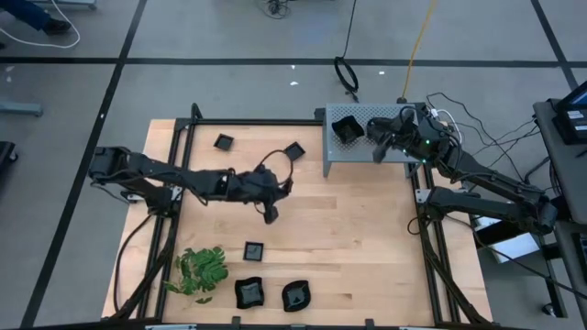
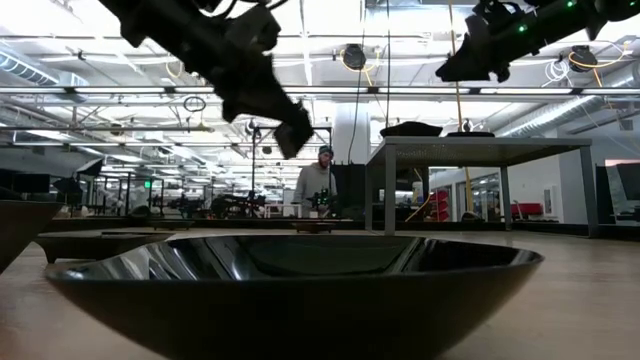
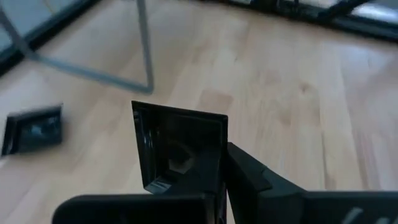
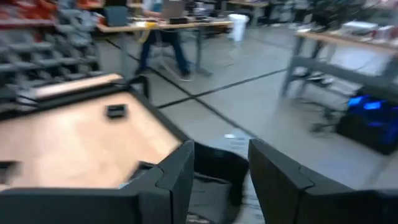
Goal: Pick & Place Mini shaped plates
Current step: Stack the black square plate on top of the black square plate on the shelf
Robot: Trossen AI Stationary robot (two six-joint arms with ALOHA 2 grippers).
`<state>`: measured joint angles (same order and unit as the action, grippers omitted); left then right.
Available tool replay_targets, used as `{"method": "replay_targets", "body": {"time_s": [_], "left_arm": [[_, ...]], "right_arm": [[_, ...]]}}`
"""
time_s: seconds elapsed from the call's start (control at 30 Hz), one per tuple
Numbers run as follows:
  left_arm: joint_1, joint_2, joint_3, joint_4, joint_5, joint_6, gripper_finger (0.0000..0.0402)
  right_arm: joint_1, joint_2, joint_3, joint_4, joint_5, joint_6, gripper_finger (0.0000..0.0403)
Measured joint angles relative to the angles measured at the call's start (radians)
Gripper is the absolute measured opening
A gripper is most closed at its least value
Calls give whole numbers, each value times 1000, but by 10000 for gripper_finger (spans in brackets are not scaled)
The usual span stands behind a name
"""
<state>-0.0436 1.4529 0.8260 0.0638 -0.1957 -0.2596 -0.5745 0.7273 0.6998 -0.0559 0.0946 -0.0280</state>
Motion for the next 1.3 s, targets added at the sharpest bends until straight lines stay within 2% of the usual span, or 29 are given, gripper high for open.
{"method": "replay_targets", "body": {"time_s": [0.13,0.27,0.4,0.53,0.67,0.8,0.9,1.0,1.3], "left_arm": [[-38,90,8,114,-34,2,12],[-58,209,86,151,-39,31,9],[-65,350,217,146,-41,161,20],[-62,475,368,124,-41,236,8],[-61,585,523,25,-50,278,11],[-65,675,638,-55,-118,323,20],[-65,728,680,-79,-166,327,9],[-61,756,692,-92,-170,284,6],[-61,758,691,-109,-171,193,49]], "right_arm": [[11,2,0,3,-144,52,138],[64,7,-1,22,-148,69,138],[128,14,-1,44,-142,69,138],[200,31,-1,21,-51,67,138],[269,53,-1,3,13,43,138],[339,78,-1,-37,86,46,138],[389,98,-1,-84,145,46,138],[425,120,-1,-123,185,46,138],[459,165,0,-189,195,43,138]]}}
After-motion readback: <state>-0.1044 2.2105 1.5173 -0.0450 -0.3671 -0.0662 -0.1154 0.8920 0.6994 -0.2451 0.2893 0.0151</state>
